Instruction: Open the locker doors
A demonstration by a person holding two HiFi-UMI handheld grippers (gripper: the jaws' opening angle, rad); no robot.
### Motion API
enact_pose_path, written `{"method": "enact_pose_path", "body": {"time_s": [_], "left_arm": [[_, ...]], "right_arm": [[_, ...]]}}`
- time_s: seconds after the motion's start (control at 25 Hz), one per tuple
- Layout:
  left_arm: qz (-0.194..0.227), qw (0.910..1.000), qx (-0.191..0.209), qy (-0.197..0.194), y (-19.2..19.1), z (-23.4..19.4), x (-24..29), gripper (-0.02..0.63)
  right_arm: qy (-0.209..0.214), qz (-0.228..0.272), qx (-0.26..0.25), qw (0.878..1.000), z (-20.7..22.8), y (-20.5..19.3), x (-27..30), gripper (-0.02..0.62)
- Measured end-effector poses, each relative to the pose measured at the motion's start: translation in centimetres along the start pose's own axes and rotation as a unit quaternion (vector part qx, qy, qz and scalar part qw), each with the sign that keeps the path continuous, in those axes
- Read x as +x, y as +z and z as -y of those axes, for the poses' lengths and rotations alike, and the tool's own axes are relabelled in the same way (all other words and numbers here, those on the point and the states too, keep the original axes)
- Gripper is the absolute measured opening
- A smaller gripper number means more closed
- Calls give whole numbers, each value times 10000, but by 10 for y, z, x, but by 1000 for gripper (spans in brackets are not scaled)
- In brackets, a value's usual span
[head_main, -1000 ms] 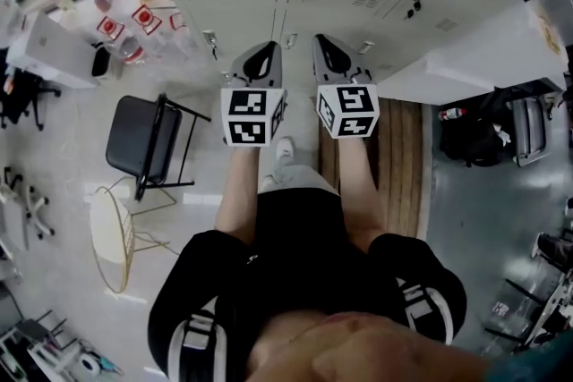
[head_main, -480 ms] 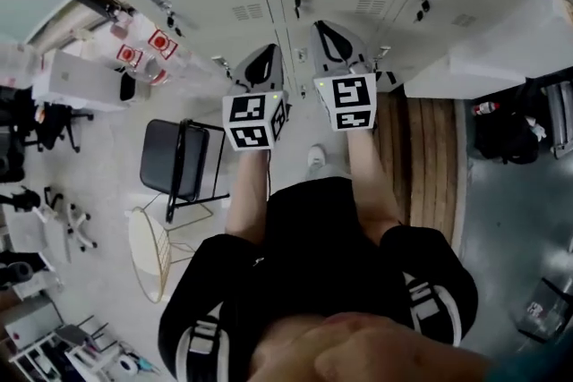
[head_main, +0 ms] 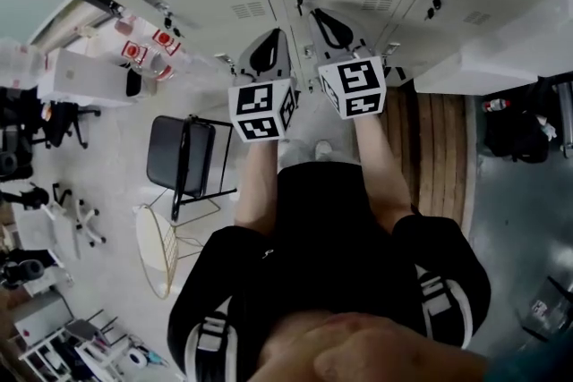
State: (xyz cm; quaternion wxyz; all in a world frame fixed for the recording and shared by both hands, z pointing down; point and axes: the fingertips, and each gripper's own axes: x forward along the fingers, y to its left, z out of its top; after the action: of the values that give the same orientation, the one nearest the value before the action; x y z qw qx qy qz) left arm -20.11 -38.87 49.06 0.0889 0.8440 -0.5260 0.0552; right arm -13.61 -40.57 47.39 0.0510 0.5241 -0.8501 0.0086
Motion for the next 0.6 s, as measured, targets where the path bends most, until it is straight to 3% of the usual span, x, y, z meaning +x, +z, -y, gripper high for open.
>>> {"method": "enact_pose_path", "body": {"time_s": [0.32, 0.6], "left_arm": [[-28, 10000, -25, -55, -2, -11, 7, 9], [-13, 9999, 32, -107, -1, -14, 8, 9]], "right_arm": [[154, 61, 376, 9992, -5, -5, 21, 20], [-14, -109, 310, 9995, -2, -14, 33, 20]]}}
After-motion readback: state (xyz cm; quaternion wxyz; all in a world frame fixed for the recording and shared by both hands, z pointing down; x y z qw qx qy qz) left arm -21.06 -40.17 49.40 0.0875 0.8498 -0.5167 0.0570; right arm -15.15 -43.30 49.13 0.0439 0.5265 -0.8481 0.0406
